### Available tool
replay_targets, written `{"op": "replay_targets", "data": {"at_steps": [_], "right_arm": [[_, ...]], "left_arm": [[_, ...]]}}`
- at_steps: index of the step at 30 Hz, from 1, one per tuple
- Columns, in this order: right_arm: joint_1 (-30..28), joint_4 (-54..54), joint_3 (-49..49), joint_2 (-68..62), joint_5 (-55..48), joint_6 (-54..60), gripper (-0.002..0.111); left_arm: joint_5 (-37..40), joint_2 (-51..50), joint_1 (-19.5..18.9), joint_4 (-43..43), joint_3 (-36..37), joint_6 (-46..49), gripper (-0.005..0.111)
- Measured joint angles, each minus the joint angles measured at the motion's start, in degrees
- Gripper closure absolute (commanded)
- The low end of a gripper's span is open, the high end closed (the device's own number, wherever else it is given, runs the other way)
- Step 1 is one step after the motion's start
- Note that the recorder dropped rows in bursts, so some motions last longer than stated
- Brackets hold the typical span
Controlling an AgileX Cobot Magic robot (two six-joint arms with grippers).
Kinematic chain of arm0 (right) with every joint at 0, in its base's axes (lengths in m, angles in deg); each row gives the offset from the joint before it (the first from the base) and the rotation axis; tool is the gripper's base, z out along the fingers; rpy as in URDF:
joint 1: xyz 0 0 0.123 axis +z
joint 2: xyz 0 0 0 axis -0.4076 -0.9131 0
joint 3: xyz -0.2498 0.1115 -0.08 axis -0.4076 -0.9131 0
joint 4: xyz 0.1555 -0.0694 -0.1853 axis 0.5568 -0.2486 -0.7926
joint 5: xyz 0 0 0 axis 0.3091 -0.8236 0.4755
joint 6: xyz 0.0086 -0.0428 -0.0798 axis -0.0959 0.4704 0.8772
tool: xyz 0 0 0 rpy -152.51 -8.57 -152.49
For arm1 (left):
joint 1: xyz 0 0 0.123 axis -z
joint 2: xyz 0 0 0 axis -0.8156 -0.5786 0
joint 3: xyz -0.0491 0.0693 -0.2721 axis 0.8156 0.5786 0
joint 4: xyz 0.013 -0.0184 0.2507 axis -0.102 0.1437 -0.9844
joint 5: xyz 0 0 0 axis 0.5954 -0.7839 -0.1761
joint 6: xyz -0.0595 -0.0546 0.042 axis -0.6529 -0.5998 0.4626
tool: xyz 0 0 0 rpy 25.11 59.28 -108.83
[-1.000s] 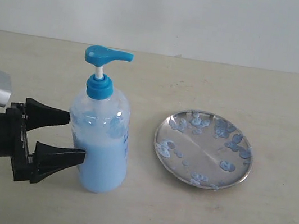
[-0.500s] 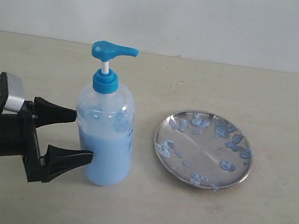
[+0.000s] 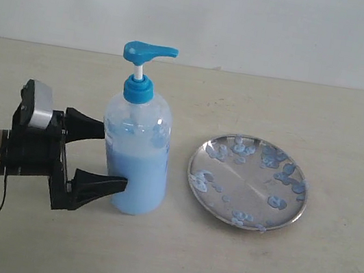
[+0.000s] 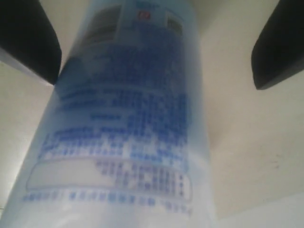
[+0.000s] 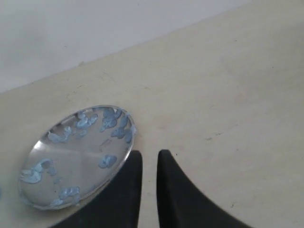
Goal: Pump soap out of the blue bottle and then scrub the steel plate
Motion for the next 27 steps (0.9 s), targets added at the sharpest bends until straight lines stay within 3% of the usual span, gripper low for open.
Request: {"op": "replay_targets", "data": {"at_steps": [10,17,22,27], "right_arm": [[4.5,-0.8,0.0,-22.8,19.3,2.9,0.107],[10.8,-12.1,0.8,-42.3,36.8,3.1,0.107],[11.4,-21.1,7.3,-56.0,41.2,6.0,0.107],[11.4,-22.0,15.6,-65.2,44.5,6.1,0.107]], "left_arm": [[0.1,-6.5,0.7,-3.0,-4.7,0.1,-0.002],[0.2,-6.9,3.7,-3.0,-9.1,0.1,-0.002],[0.2,-7.0,4.6,-3.0,-11.8,0.1,-0.002],[0.2,-7.0,4.6,-2.8,-13.5,0.1,-0.002]]}}
